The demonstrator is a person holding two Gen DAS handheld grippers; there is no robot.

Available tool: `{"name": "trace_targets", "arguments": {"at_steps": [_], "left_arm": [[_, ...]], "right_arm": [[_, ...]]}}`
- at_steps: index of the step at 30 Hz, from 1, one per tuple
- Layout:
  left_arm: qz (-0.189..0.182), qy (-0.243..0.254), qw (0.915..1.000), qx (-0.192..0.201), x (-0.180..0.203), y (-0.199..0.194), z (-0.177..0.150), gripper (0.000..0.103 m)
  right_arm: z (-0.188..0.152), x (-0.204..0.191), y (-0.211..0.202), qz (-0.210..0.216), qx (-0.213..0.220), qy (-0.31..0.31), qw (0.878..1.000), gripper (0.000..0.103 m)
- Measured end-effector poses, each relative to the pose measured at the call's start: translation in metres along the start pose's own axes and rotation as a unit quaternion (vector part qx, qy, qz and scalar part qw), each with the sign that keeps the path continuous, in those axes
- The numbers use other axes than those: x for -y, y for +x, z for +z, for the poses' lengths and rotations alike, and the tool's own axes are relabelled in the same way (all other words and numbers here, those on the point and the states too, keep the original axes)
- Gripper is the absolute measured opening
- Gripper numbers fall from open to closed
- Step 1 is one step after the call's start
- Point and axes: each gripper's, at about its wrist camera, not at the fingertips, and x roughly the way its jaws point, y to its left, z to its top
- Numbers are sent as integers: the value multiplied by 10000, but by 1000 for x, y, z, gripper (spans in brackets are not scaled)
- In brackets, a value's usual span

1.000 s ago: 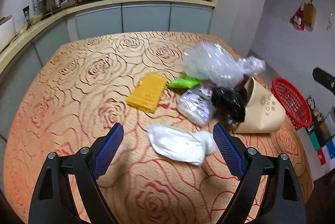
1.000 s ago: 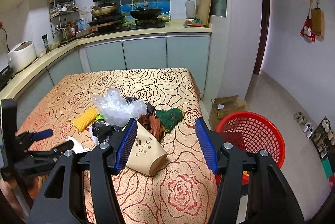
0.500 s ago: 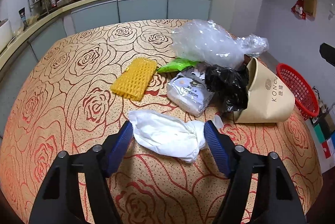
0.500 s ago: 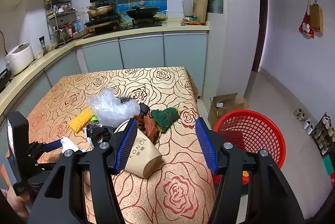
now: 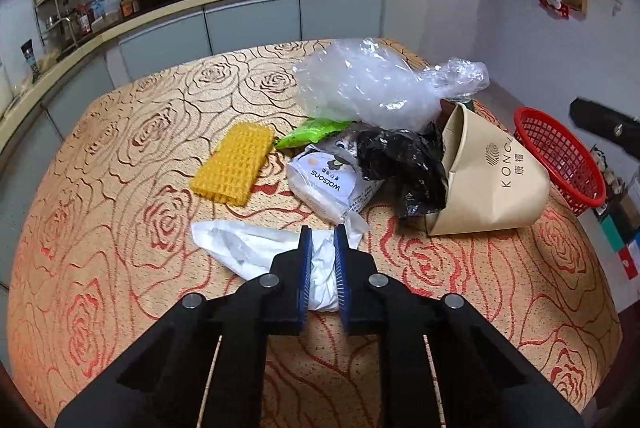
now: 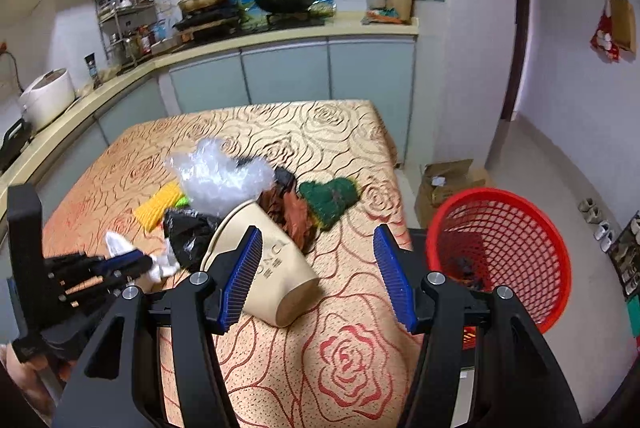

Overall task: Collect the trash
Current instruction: 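Grasp the white tissue with the left gripper while the right gripper grasps the beige KONCI cup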

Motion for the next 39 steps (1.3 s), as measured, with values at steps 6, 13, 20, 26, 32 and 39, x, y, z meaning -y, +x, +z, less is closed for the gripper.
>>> {"name": "trace_targets", "arguments": {"at_steps": [6, 13, 20, 26, 32, 39], "left_arm": [[44, -231, 9996, 128, -19, -12, 5, 9], [114, -371, 9986, 353, -38, -29, 12, 9], [170, -392, 9982, 422, -43, -35, 15, 9], [224, -403, 9978, 472, -44, -38, 18, 9], [267, -418, 9976, 492, -43, -39, 22, 9], [267, -429, 9972, 557, -44, -44, 23, 9]], "right_arm": [[-3, -8, 22, 309, -158, -186, 9992, 60], [0, -16, 46, 648, -272, -598, 9957, 71], [-5, -20, 72, 1121, -805, -880, 9865, 71], [-8, -18, 72, 1247, -894, -947, 9836, 67], [-14, -29, 59, 1319, -922, -1368, 9774, 50], [-20, -35, 48, 1482, -978, -1628, 9706, 46]]}}
